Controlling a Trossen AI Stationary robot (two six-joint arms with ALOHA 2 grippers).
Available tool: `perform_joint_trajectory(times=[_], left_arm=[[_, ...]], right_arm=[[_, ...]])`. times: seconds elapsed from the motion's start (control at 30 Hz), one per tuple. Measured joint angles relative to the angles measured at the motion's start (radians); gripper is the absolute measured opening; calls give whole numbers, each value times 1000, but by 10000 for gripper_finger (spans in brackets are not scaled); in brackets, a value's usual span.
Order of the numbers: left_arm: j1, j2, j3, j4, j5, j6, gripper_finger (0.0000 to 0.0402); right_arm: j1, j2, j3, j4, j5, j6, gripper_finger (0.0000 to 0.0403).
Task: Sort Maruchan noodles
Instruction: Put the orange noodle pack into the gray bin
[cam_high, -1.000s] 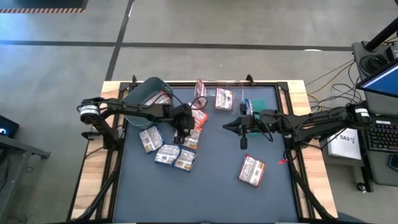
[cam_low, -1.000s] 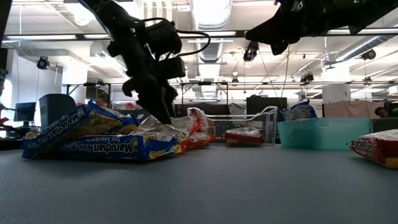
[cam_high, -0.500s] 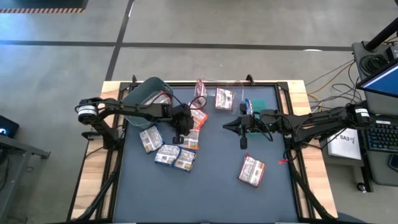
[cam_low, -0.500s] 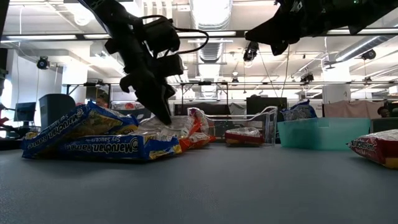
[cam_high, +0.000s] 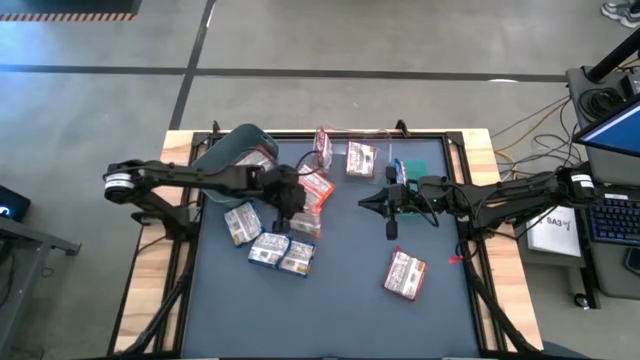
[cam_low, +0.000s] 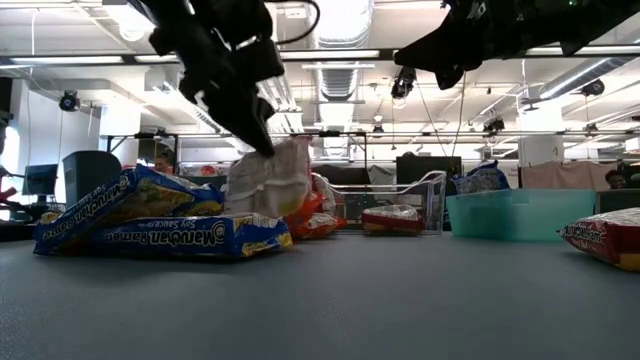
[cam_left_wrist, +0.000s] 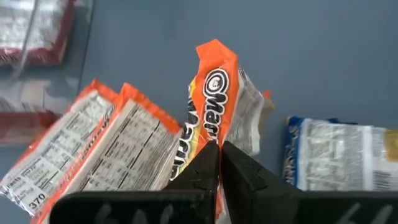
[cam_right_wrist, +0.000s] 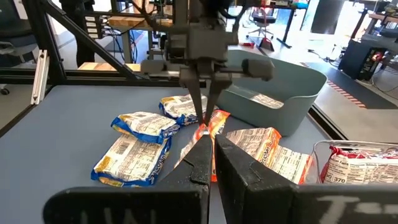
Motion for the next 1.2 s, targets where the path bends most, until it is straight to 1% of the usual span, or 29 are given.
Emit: perform_joint_trajectory(times=[0.53, 0.77, 0.93, 1.07, 1.2], left_arm=[[-36, -110, 1, 0, 0, -30, 0], [-36, -215, 1, -12, -1, -32, 0], [-36, -290, 2, -46, -88, -31, 0], [-35, -307, -1, -79, -103, -51, 0], [-36, -282, -34, -66, -103, -65, 0]], right_arm=[[0, 0, 0, 0, 0, 1, 9], [0, 0, 0, 0, 0, 1, 9], [0, 0, 0, 0, 0, -5, 9], [0, 0, 0, 0, 0, 67, 9], [0, 1, 0, -7, 1, 209, 9]])
